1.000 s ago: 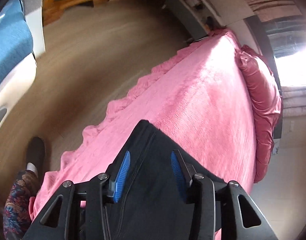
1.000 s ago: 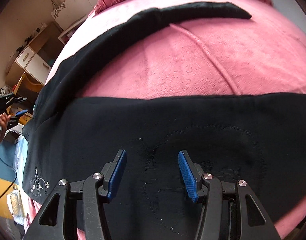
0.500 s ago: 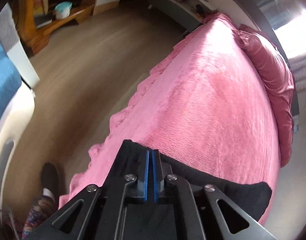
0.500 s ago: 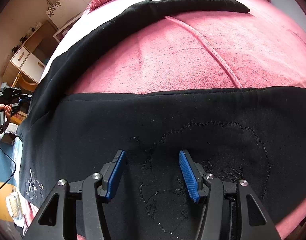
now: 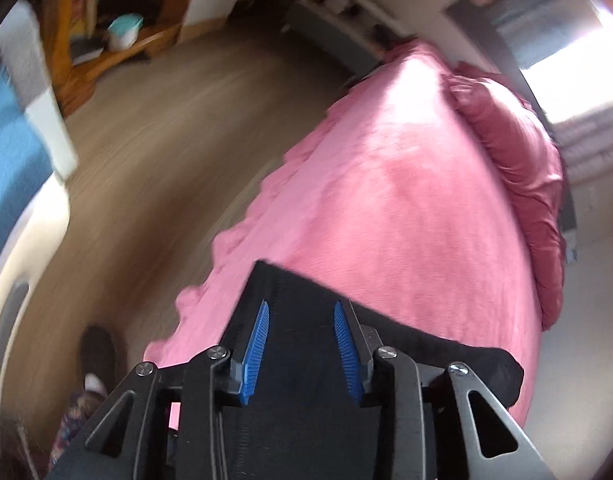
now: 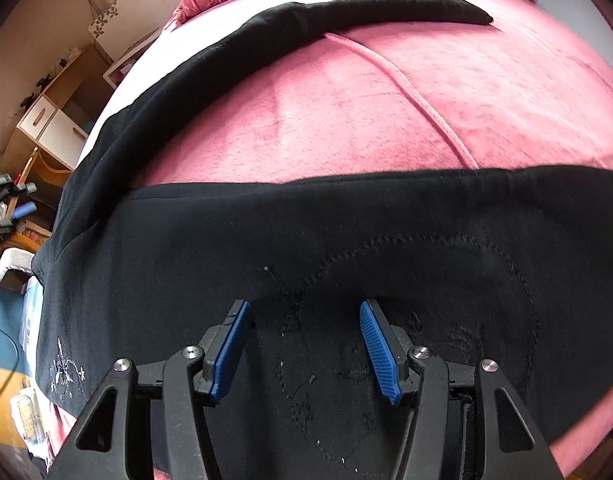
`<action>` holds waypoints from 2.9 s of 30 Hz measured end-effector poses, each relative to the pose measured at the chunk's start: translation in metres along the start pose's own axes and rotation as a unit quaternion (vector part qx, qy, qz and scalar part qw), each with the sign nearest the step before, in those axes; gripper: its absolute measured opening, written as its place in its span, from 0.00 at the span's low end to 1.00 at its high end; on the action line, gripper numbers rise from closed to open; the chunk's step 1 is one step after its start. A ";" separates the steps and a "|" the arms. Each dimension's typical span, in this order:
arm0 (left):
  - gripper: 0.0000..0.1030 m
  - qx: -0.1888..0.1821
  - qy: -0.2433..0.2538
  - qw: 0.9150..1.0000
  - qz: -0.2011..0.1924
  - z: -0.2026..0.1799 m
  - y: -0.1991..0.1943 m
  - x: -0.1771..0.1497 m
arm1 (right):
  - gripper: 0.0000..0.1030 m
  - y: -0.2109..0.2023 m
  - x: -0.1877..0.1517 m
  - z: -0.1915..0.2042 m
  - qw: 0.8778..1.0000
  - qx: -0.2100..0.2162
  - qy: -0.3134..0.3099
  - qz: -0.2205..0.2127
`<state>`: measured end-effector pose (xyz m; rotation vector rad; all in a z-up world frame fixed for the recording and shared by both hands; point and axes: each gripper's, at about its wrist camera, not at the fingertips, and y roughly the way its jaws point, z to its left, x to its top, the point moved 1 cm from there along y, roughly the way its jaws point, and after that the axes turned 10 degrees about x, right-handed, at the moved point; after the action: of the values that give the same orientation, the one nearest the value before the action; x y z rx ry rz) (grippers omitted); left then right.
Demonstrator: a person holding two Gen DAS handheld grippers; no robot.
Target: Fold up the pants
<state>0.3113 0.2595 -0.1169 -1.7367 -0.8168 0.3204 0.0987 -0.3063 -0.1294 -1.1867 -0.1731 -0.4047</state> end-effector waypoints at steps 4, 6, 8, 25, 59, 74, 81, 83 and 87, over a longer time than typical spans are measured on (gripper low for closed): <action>0.41 -0.001 -0.030 0.999 0.025 0.017 0.029 0.006 | 0.56 0.002 0.001 0.002 1.000 -0.007 -0.004 0.008; 0.43 -0.010 -0.049 0.998 0.043 0.020 0.043 0.009 | 0.58 0.004 0.002 0.004 1.000 -0.009 -0.002 0.011; 0.43 -0.013 -0.052 0.997 0.048 0.017 0.049 0.011 | 0.62 0.007 0.003 0.007 1.000 -0.011 -0.005 0.012; 0.09 -0.138 0.170 0.969 -0.118 -0.034 -0.081 -0.056 | 0.64 0.006 0.011 0.008 1.000 0.001 -0.010 0.010; 0.08 -0.195 0.313 0.923 -0.113 0.017 -0.173 -0.181 | 0.07 0.053 0.272 0.033 0.989 0.104 0.092 -0.058; 0.08 -0.125 0.198 0.957 -0.173 -0.005 -0.147 -0.056 | 0.06 -0.097 0.132 0.019 0.963 0.230 0.009 -0.141; 0.08 -0.138 0.187 0.960 -0.159 0.055 -0.143 -0.119 | 0.06 -0.066 0.040 -0.005 0.976 0.201 0.034 -0.080; 0.08 -0.134 0.178 0.964 -0.146 0.075 -0.138 -0.140 | 0.06 -0.058 0.018 -0.012 0.979 0.189 0.041 -0.067; 0.08 -0.116 0.156 0.974 -0.119 0.110 -0.120 -0.171 | 0.06 -0.047 -0.012 -0.022 0.984 0.164 0.042 -0.049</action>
<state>0.0796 0.2423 -0.0747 -1.8203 -0.8426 -0.2136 0.0674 -0.3386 -0.1005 -0.8383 -0.2156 -0.4909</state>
